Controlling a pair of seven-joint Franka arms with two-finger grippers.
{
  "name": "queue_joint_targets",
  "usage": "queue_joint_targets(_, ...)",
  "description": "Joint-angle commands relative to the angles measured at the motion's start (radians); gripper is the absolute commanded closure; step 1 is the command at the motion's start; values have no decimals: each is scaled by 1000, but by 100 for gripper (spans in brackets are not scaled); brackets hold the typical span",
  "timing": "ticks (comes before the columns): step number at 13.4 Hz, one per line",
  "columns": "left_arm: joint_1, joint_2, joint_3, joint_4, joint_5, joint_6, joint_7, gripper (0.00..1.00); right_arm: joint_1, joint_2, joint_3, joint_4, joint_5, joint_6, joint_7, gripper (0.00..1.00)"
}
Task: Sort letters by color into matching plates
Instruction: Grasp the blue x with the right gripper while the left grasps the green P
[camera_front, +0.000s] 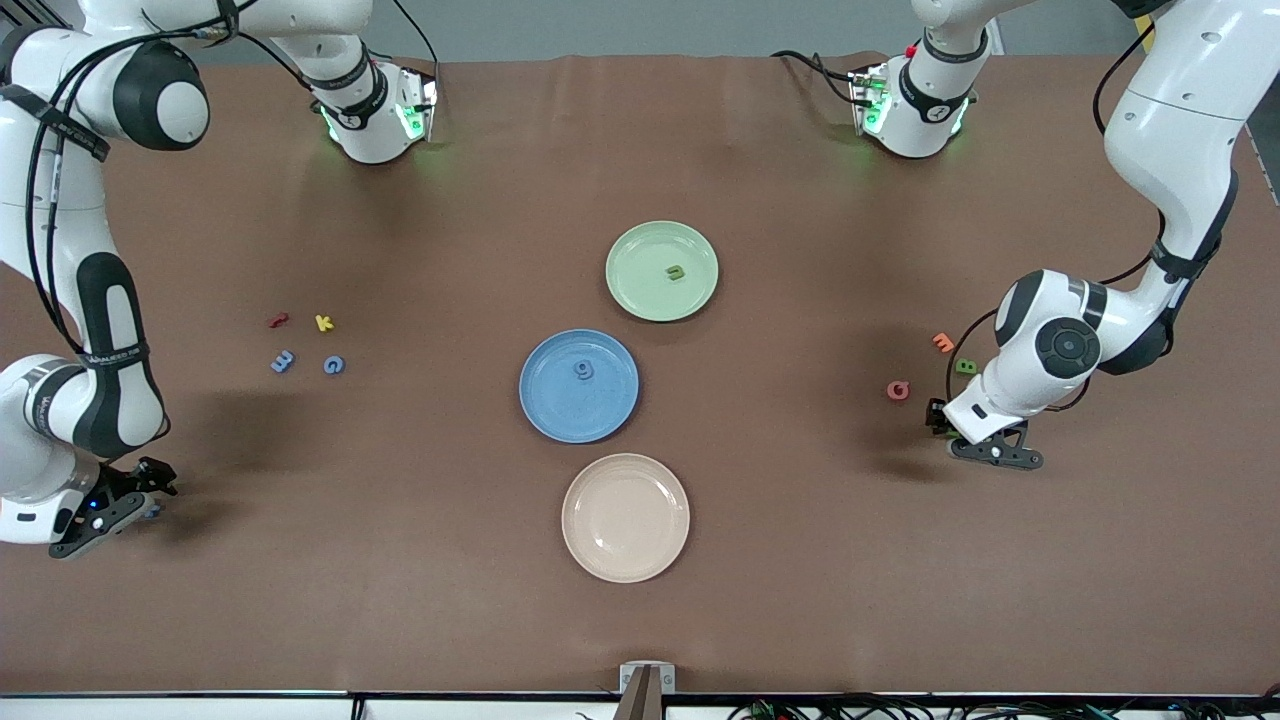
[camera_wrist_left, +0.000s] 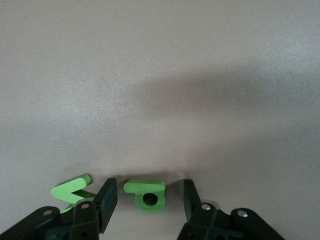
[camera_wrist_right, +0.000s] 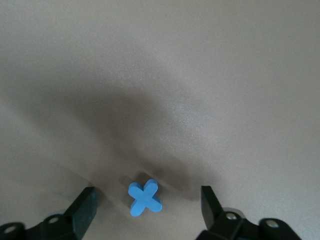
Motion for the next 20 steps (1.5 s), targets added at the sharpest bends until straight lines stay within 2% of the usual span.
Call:
queue_joint_targets(1,23,20,-4,9,23,20,54,42,-18,26,13,39,-15,3,-13,22)
queue_joint_targets(5,36,27,-6,9,23,23,61,51,-24,37,13,37,-7,10,-12,42)
queue_joint_targets(8,36,35,-6,9,23,23,59,51,-25,48,16,37,0,10,-9,44)
queue_joint_targets(12,36,43,-6,9,23,38,59,55,-24,52,16,35,11,9,-7,53)
queue_joint_targets(13,36,46,-6,9,23,40,59,58,-24,54,16,35,11,9,-7,57)
queue_joint_targets(17,37,35,-7,10,23,40,62,88,-24,54,16,35,13,10,-7,74)
queue_joint_targets(19,37,11,-10,9,20,34,62,93,-22,54,18,35,13,9,-7,82)
queue_joint_targets(20,39,1,-26,9,19,31,61,93,-21,52,18,35,13,7,-4,83)
